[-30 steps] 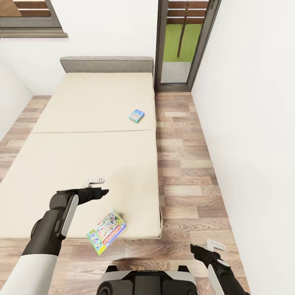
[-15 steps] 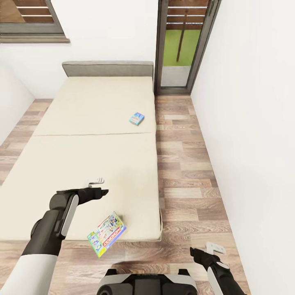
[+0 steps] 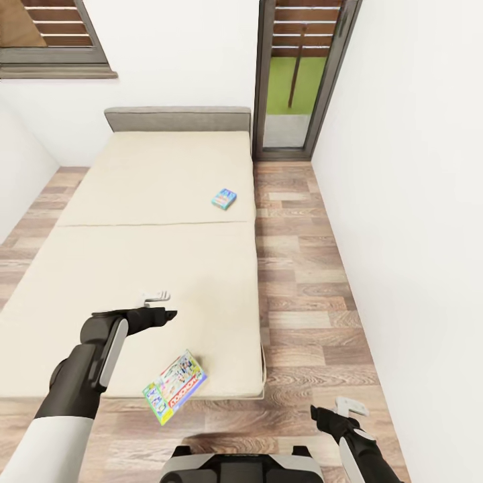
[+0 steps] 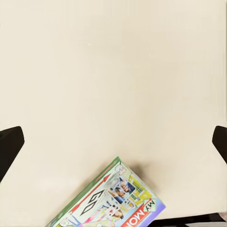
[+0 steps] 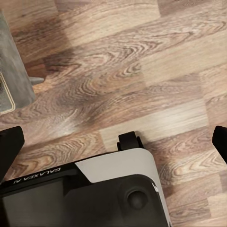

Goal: Put all the toys in the child's room - the three board games (two on the bed and one on the table), the two jigsaw puzzles on the table, and the tennis ball on the table - inside the toy box on the table in the child's room.

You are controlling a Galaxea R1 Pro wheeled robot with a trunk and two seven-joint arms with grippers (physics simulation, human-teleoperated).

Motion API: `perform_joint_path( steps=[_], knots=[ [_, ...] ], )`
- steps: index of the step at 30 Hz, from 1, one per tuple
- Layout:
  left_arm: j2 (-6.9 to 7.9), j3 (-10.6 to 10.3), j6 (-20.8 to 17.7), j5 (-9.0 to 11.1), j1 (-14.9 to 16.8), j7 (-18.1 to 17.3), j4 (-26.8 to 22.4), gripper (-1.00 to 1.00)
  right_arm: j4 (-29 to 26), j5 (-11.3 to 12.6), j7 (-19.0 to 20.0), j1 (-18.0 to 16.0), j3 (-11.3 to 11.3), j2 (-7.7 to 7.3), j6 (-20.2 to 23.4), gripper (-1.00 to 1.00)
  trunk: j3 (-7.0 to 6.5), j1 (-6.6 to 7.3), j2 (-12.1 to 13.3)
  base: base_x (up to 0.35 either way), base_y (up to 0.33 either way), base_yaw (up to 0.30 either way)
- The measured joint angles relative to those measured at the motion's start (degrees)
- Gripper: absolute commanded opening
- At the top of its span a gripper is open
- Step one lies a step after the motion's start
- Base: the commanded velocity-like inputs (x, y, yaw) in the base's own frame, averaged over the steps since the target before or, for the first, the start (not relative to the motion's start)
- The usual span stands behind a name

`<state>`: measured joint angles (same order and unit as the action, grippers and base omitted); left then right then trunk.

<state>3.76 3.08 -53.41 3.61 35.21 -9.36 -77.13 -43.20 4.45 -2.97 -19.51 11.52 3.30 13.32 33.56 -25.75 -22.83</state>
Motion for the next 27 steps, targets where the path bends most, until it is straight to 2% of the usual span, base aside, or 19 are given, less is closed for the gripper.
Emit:
perform_joint_path(
  steps=[27],
  knots=[
    [-0.22,-0.1,0.1,0.0,-0.2,0.0,0.0,1.0,0.0,0.1,0.0,0.0,0.0,0.0,-0.2,1.0,-2.27,0.0,0.0,0.0,0.0,0.0]
  ],
)
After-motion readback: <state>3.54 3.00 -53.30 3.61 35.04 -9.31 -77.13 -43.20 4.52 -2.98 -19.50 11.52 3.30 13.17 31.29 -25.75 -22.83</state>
